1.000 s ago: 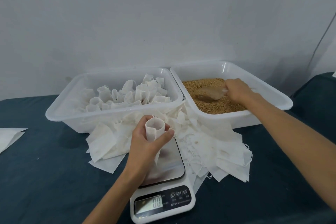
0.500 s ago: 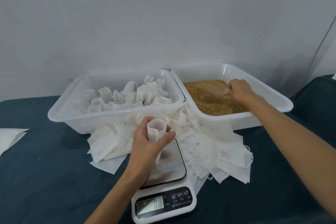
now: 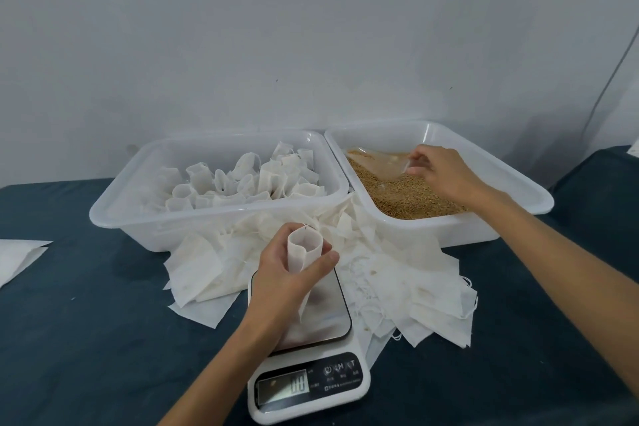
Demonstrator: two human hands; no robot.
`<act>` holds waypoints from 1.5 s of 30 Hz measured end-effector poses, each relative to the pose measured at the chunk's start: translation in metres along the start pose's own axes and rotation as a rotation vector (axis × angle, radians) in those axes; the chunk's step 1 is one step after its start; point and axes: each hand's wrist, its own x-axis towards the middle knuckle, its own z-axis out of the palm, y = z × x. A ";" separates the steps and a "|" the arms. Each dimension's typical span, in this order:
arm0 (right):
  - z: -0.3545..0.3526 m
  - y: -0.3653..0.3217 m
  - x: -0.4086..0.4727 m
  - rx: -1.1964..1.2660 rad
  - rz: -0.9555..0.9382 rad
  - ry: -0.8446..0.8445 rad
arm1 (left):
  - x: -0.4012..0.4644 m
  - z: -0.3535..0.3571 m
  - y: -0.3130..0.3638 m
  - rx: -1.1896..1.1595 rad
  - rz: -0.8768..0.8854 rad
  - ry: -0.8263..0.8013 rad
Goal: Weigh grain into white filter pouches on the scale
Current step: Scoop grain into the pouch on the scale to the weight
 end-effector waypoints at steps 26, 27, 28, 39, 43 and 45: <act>-0.062 -0.103 -0.073 -0.376 -0.479 -0.066 | -0.002 0.003 -0.007 -0.008 -0.019 -0.034; -0.062 -0.105 -0.073 -0.385 -0.479 -0.064 | -0.002 0.003 -0.007 -0.007 -0.019 -0.029; -0.062 -0.106 -0.074 -0.392 -0.481 -0.061 | -0.002 0.003 -0.007 -0.003 -0.019 -0.024; -0.059 -0.115 -0.076 -0.449 -0.544 -0.033 | -0.003 0.004 -0.005 0.004 -0.022 -0.011; -0.058 -0.117 -0.077 -0.453 -0.545 -0.037 | -0.003 0.005 -0.006 0.013 -0.012 0.004; -0.057 -0.118 -0.077 -0.462 -0.551 -0.041 | -0.003 0.004 -0.007 0.004 -0.014 0.005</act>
